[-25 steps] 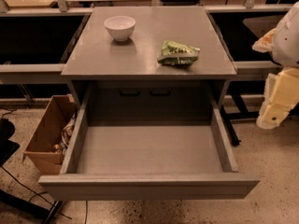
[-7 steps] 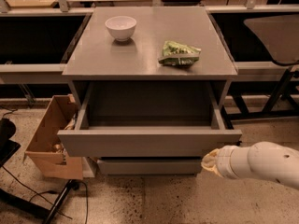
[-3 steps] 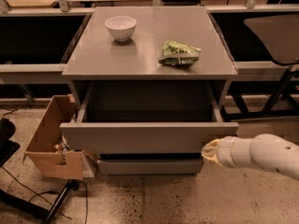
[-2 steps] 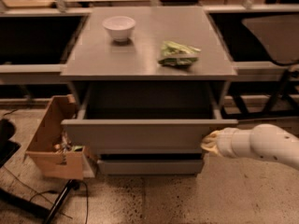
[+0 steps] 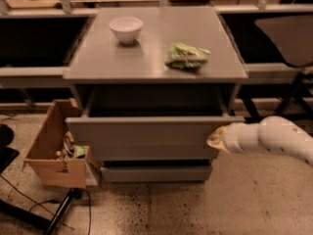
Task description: Close top drawer
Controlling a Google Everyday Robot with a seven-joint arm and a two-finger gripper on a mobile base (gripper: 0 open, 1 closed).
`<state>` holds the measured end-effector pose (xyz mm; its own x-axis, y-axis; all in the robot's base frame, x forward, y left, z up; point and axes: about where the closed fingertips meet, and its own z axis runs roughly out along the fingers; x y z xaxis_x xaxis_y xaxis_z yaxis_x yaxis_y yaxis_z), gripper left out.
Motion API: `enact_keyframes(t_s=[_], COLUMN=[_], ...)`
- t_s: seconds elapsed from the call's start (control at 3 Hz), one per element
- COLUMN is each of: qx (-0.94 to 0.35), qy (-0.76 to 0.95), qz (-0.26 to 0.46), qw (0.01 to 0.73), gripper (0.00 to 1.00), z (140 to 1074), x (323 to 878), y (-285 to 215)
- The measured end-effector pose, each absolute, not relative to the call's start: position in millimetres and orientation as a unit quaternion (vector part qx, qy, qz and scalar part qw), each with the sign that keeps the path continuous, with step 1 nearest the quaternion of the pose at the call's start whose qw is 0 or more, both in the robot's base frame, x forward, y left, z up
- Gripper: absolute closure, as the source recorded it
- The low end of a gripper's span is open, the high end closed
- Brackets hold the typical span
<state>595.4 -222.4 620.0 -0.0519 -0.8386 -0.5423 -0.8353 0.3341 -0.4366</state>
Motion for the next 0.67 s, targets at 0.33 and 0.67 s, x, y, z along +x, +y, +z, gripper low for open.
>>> enact_keyframes(t_s=[0.33,0.67], qx=[-0.577,-0.582], qy=[0.725,0.718], qz=[-0.002,0.000], qw=[0.376,0.381], gripper=[1.00,1.00], z=[620,627], x=[595,616], y=[-222,-223])
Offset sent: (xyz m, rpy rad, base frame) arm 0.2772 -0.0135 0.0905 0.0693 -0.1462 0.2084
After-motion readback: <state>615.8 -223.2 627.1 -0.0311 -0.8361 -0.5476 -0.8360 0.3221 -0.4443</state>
